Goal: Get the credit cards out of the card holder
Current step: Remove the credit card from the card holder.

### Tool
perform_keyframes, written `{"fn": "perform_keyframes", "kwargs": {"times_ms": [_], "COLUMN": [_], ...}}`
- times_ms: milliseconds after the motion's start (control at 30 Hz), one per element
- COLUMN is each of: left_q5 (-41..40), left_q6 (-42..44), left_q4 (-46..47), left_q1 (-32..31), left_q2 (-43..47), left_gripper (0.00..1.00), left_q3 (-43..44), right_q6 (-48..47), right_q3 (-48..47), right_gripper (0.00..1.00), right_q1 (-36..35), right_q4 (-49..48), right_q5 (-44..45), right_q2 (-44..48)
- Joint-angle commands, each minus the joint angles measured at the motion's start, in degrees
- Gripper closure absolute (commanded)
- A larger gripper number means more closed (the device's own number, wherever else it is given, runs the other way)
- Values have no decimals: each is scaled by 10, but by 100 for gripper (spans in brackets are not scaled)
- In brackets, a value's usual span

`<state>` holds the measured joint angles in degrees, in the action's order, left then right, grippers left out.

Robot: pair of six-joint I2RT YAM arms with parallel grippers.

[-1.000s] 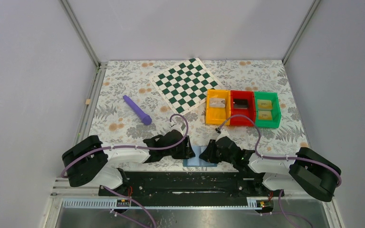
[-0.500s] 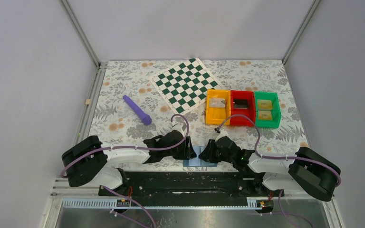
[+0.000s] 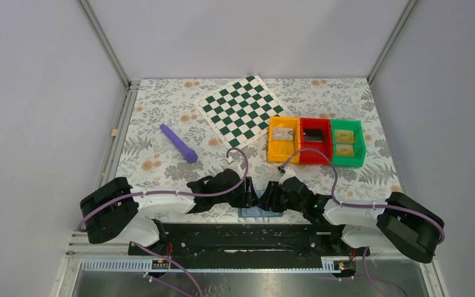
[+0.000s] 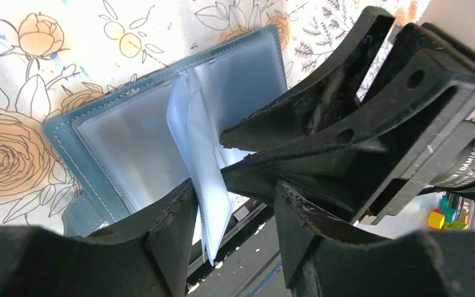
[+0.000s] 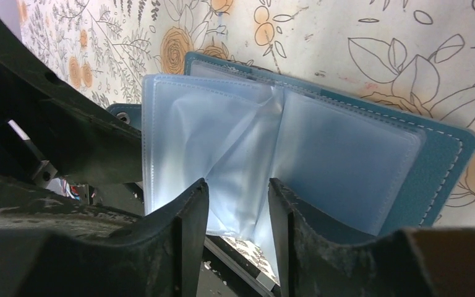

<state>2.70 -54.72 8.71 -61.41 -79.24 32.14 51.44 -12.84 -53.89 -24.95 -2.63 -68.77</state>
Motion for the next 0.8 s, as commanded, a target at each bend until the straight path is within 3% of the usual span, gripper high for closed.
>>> {"fn": "perform_keyframes", "kwargs": {"times_ms": [0, 133, 400, 767], "left_q5": [11, 13, 13, 21], "left_q6": [6, 1, 12, 23], "left_q4": [44, 50, 31, 29], "left_q1": [-4, -4, -4, -4], "left_q2": [0, -2, -1, -58], "left_gripper": [52, 52, 52, 53], "left_q3": [25, 25, 50, 94], "right_q6": [-19, -15, -9, -4], "right_q3": [2, 9, -11, -1], "right_gripper": [49, 50, 51, 57], "right_q1": [-4, -4, -4, -4], "right_q4": [38, 57, 228, 305], "right_q5": [-24, -13, 81, 135], "right_q2": [3, 40, 196, 340]}}
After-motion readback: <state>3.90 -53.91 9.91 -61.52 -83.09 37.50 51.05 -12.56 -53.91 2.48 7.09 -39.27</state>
